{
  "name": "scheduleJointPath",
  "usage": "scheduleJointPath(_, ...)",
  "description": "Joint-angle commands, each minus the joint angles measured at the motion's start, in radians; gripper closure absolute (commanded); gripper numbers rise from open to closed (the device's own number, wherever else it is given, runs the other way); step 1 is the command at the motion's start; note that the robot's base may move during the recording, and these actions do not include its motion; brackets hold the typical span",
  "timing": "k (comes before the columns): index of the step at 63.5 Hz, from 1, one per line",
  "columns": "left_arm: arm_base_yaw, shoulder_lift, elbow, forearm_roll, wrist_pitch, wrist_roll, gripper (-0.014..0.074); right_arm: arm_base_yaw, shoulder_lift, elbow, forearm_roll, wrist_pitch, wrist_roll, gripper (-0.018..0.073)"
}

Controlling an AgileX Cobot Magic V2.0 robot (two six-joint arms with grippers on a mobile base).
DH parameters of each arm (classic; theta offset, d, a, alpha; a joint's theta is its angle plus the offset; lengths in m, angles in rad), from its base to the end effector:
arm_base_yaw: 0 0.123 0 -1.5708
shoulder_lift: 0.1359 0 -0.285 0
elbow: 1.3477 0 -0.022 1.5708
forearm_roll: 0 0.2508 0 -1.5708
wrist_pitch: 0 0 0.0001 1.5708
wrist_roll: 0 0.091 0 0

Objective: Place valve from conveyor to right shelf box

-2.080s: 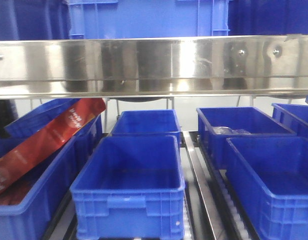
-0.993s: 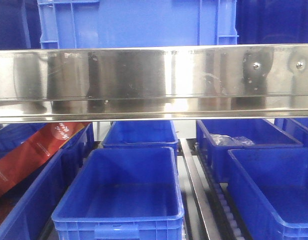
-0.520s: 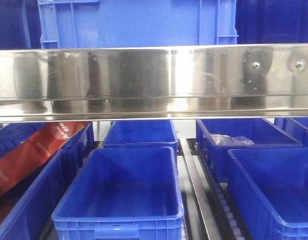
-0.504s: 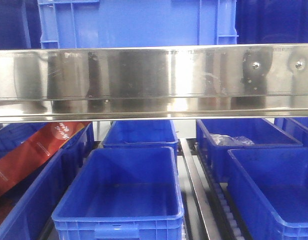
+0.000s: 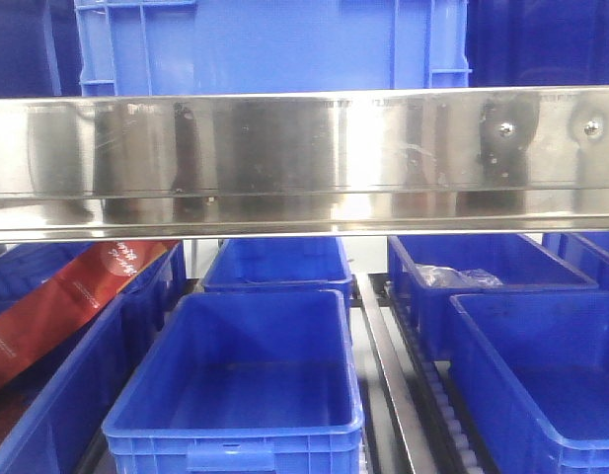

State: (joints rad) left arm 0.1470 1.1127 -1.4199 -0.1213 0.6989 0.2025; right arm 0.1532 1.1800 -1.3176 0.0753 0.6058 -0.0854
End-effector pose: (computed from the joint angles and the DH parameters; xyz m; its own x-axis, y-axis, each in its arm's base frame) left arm 0.2181 0.0251 0.4830 -0.2993 0.0658 -0.9519 -0.0400 0.9959 0.0814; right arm 0.2486 0.0423 0.4424 -0.3617 -0.0796 -0.9289 -0.2003 0.9797 -0.0059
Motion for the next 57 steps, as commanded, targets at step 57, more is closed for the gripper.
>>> scheduleJointPath(57,-0.353,0.421,-0.476,-0.102,-0.106,0.003,0.0708,0.179,0.274,-0.533,0.033,-0.098,-0.001,0.0713)
